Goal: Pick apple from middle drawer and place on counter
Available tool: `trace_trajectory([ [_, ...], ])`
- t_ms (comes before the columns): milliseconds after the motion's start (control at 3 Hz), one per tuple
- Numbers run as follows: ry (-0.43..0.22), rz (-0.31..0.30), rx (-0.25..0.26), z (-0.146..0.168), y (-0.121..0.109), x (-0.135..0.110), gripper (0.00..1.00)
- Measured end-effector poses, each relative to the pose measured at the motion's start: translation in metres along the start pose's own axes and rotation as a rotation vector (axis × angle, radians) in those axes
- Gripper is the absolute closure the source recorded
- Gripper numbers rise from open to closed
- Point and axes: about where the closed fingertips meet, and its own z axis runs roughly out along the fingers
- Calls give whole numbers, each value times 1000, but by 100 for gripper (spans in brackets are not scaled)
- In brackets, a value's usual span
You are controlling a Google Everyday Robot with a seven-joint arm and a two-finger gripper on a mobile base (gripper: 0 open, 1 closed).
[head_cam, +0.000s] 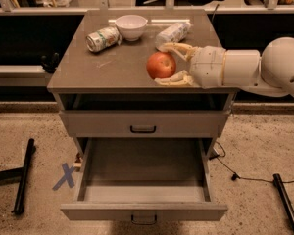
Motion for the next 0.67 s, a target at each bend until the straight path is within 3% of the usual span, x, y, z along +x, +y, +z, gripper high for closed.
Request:
trace_trajectory([
  [667, -35, 65, 37, 30, -31, 25, 100],
])
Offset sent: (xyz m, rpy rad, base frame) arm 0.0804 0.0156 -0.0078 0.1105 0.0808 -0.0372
